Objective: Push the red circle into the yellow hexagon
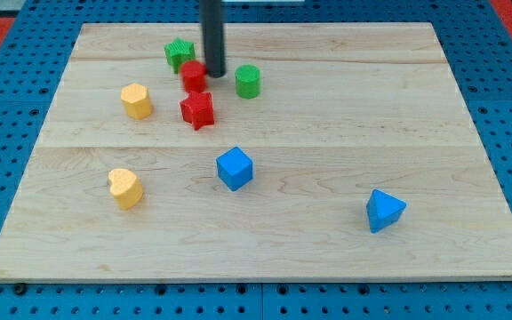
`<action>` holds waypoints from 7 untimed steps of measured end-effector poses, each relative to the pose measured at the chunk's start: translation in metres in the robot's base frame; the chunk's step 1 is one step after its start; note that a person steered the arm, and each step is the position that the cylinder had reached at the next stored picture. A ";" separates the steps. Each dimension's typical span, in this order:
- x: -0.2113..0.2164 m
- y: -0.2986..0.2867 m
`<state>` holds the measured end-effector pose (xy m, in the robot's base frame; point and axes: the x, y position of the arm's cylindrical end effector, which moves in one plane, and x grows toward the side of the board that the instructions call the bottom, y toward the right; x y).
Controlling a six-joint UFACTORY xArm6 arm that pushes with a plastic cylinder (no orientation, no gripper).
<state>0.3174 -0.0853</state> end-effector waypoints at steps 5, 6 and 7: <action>0.048 -0.065; 0.063 -0.061; 0.078 -0.064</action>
<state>0.3951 -0.1495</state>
